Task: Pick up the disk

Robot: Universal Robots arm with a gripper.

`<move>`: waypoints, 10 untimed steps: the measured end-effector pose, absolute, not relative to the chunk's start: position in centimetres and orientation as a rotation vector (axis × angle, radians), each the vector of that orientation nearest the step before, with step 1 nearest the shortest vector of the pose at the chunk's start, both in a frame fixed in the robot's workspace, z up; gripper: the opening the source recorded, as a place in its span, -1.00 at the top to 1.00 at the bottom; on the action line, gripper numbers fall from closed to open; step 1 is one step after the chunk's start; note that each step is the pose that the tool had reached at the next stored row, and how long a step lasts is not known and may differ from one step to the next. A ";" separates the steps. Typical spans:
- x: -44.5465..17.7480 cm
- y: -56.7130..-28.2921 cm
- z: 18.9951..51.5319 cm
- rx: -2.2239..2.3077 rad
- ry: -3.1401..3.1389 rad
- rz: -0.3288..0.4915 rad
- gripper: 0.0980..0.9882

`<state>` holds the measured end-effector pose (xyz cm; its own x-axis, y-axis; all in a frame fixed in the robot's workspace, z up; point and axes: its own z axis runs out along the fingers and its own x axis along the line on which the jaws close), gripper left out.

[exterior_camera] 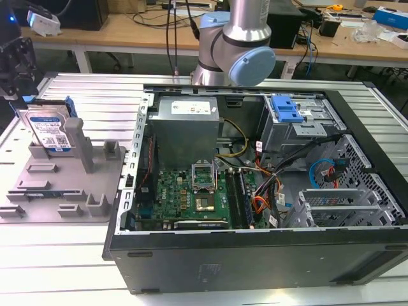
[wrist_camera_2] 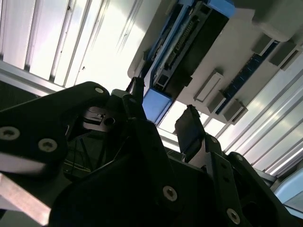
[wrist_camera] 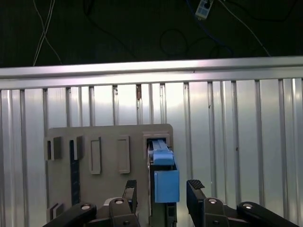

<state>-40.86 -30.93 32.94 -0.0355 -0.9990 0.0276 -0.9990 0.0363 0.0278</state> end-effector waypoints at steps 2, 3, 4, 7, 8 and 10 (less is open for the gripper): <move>-40.9 -30.9 32.6 2.154 -2.233 -0.001 0.00; -40.9 -30.9 32.6 2.154 -2.233 -0.001 0.00; -41.0 -30.9 32.4 2.154 -2.233 -0.001 0.00; -41.0 -30.7 31.9 2.155 -2.232 -0.001 0.00; -41.0 -30.7 31.8 2.155 -2.232 -0.001 0.00; -40.9 -30.7 31.6 2.155 -2.232 -0.001 0.00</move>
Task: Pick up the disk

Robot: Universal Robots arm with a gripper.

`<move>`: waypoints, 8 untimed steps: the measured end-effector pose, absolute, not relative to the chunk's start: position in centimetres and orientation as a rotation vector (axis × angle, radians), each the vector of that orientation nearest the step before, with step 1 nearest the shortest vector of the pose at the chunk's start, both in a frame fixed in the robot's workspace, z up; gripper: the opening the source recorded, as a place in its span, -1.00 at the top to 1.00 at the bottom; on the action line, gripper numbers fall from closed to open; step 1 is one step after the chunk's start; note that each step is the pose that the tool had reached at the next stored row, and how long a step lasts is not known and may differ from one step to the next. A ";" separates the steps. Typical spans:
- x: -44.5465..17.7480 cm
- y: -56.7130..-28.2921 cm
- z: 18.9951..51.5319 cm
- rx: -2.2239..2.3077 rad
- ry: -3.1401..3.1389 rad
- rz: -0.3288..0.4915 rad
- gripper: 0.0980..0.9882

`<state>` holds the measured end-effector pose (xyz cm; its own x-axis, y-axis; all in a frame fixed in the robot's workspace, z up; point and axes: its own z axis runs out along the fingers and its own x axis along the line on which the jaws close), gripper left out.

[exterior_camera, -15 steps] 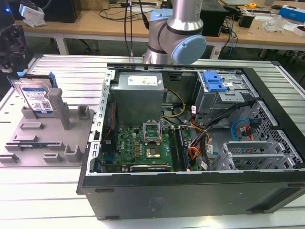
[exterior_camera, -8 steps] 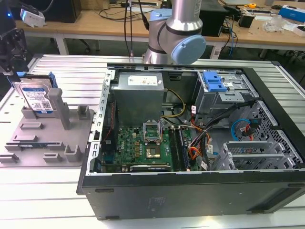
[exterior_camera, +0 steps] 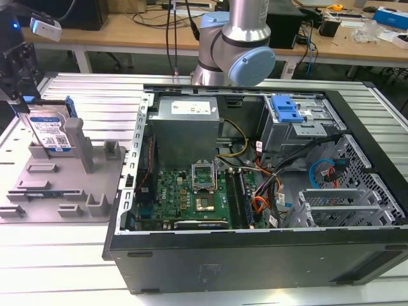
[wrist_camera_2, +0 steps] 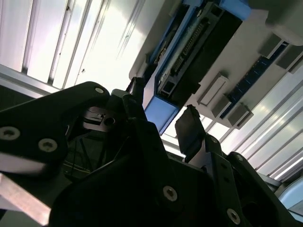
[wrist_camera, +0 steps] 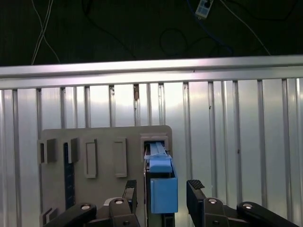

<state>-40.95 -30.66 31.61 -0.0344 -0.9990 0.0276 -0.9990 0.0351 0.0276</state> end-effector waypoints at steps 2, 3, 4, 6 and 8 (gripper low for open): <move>-41.0 -30.6 31.3 2.155 -2.231 -0.001 0.00; -41.1 -30.6 31.2 2.155 -2.231 -0.001 0.00; -41.1 -30.6 31.2 2.156 -2.231 -0.001 0.00; -41.2 -30.7 31.0 2.156 -2.231 -0.001 0.00; -41.2 -30.7 31.0 2.156 -2.231 -0.001 0.00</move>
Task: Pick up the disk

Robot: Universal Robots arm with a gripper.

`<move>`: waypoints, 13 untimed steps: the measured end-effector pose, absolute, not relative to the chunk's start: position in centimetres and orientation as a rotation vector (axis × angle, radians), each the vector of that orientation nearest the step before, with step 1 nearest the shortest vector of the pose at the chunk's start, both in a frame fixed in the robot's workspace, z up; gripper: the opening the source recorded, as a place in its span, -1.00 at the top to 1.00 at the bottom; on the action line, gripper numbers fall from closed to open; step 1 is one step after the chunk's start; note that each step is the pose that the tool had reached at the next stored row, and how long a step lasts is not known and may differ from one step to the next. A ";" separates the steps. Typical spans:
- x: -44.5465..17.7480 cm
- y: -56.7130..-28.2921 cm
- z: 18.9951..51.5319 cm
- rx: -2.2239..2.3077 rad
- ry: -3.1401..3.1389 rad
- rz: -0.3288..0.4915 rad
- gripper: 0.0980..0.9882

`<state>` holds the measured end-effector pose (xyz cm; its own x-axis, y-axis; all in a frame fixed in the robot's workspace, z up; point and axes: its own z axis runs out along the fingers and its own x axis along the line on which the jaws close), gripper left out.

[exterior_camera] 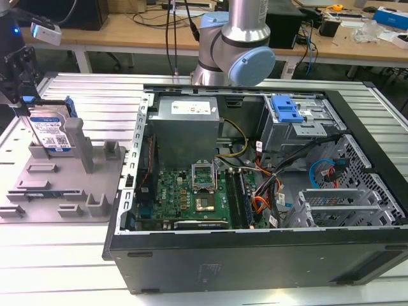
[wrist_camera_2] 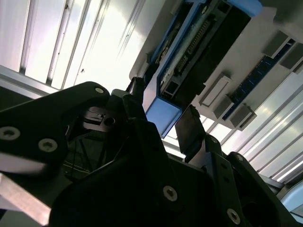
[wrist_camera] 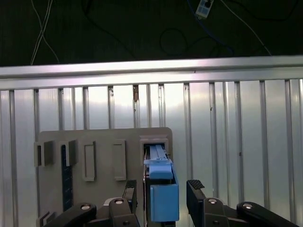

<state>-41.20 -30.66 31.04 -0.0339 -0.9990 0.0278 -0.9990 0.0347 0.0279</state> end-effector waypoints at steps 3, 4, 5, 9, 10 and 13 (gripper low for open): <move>-41.2 -30.7 31.0 2.156 -2.231 -0.001 0.00; -41.2 -30.7 31.0 2.156 -2.231 -0.001 0.00; -41.2 -30.7 31.0 2.156 -2.231 -0.001 0.00; -41.2 -30.7 30.9 2.156 -2.231 -0.001 0.00; -41.2 -30.7 30.9 2.156 -2.231 -0.001 0.00; -41.2 -30.7 30.7 2.156 -2.231 -0.001 0.00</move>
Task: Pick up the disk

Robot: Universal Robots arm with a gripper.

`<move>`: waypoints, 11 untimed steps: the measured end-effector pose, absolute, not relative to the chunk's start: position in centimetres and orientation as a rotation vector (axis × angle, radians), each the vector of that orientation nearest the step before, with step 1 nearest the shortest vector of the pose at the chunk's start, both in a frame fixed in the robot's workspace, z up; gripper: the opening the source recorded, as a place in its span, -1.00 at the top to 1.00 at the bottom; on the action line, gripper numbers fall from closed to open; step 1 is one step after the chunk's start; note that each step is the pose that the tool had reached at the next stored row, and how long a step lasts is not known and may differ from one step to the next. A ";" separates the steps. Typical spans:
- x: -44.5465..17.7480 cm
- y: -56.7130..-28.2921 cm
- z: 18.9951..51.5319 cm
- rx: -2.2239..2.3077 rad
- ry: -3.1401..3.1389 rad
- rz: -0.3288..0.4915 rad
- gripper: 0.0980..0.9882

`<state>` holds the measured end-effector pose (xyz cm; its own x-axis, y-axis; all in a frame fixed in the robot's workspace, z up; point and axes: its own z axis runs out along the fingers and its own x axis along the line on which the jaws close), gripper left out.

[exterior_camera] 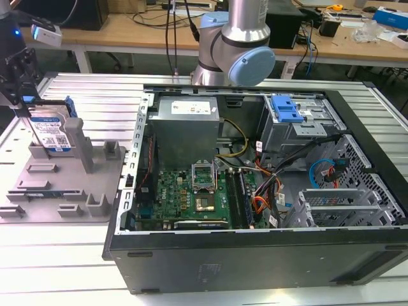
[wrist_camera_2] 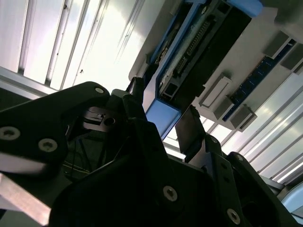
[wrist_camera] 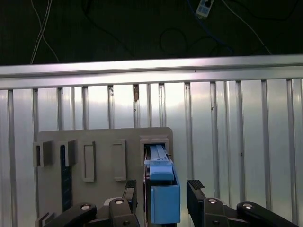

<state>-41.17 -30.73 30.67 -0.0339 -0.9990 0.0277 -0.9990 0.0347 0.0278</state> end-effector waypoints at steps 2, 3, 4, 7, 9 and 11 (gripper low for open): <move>-41.2 -30.7 30.5 2.156 -2.231 -0.001 0.00; -41.2 -30.7 30.4 2.156 -2.231 -0.001 0.00; -41.2 -30.7 30.4 2.156 -2.231 -0.001 0.00; -41.2 -30.7 30.2 2.156 -2.231 -0.001 0.00; -41.2 -30.8 30.1 2.156 -2.231 -0.001 0.00; -41.2 -30.8 30.0 2.156 -2.231 -0.001 0.00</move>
<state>-41.17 -30.81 29.98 -0.0340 -0.9990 0.0278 -0.9990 0.0347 0.0277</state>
